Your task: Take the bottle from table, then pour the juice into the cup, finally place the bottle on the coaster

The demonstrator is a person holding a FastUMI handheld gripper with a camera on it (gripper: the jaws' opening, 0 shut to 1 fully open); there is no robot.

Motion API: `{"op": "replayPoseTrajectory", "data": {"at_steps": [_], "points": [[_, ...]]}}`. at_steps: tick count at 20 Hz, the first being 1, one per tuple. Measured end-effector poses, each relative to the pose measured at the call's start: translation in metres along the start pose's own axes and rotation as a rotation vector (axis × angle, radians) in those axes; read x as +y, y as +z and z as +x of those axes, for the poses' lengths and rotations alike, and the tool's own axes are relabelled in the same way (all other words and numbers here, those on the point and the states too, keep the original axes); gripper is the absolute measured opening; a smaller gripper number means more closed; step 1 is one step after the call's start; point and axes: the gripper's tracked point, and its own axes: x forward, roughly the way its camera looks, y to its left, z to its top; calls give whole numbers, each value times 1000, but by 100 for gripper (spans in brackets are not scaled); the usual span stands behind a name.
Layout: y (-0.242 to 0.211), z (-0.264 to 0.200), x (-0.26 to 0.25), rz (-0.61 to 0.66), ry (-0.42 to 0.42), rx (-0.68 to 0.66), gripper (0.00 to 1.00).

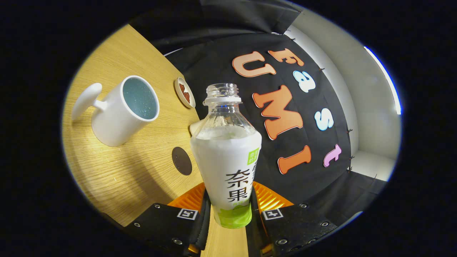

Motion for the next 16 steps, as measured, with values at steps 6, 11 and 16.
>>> {"op": "replayPoseTrajectory", "data": {"at_steps": [6, 11, 16], "points": [[20, 9, 5, -149, -3, -49, 51], [21, 14, 12, -246, 5, -61, 51], [16, 21, 20, -308, 13, -53, 51]]}}
